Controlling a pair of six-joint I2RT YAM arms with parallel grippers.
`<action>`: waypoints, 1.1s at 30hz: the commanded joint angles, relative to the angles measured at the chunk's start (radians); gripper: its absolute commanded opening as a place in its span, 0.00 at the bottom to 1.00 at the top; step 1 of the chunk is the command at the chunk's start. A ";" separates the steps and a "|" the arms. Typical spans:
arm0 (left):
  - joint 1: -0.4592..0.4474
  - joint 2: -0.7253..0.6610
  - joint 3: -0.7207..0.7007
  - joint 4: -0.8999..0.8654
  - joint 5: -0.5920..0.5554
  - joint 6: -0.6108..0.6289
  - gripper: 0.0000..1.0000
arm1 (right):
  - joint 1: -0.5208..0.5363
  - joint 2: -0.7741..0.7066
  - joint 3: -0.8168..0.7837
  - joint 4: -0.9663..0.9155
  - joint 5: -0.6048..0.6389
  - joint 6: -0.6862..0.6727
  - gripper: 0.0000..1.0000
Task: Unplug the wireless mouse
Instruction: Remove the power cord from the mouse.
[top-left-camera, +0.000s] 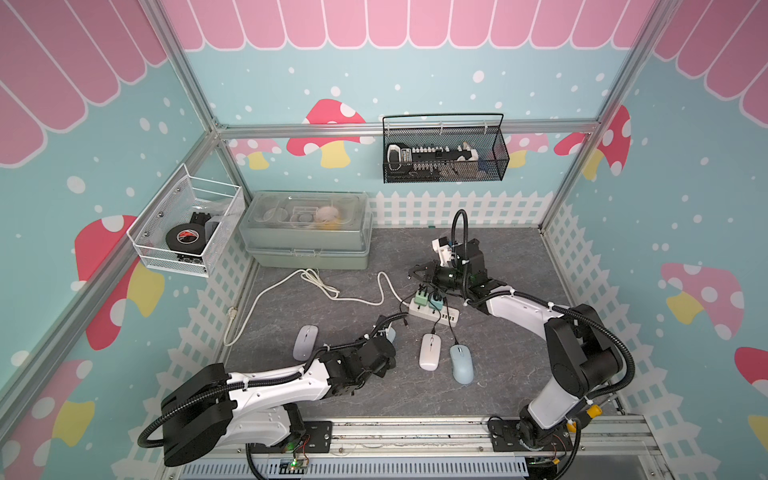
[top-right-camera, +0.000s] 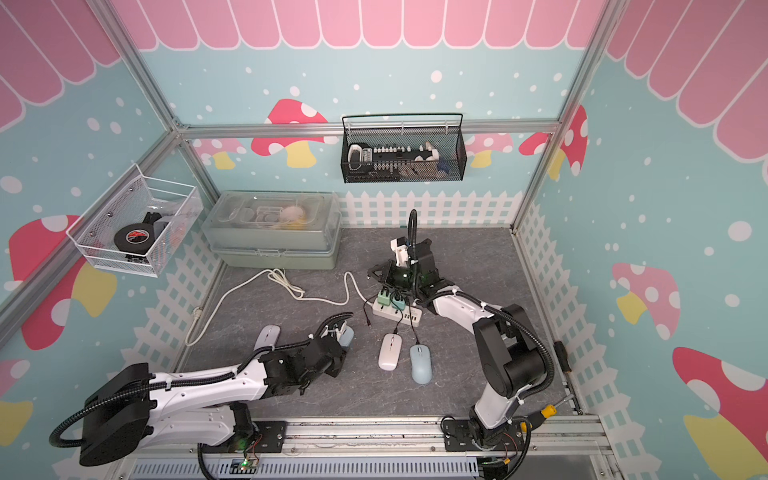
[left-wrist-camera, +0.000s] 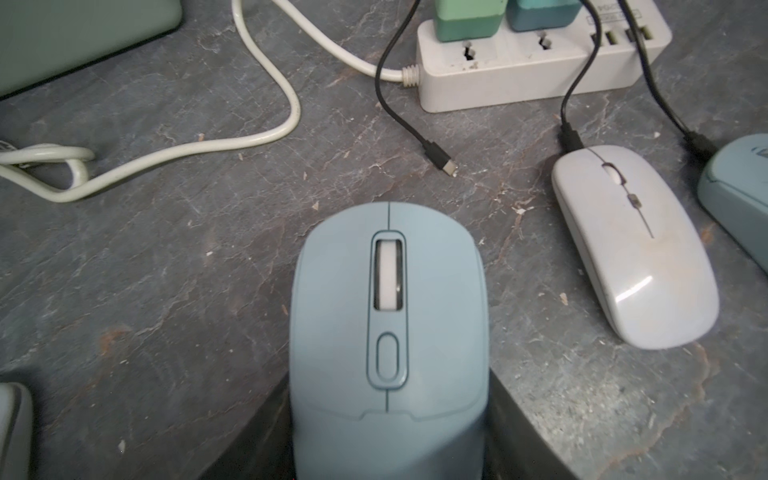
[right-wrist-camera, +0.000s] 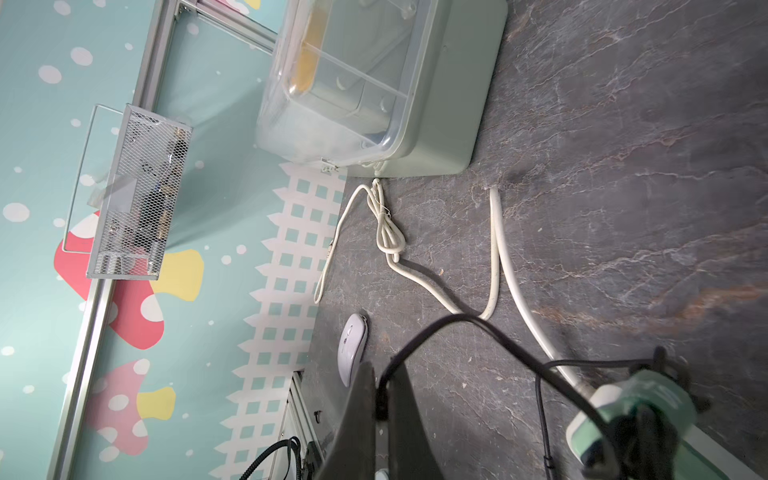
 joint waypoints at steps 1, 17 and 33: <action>0.013 -0.028 0.013 -0.038 -0.088 -0.060 0.45 | 0.009 0.024 -0.003 0.039 -0.018 0.013 0.00; 0.323 -0.038 0.032 -0.226 0.011 -0.250 0.43 | 0.057 0.095 0.047 -0.008 -0.130 -0.056 0.00; 0.408 0.046 -0.002 -0.233 0.073 -0.358 0.41 | 0.079 0.138 0.071 -0.014 -0.183 -0.075 0.00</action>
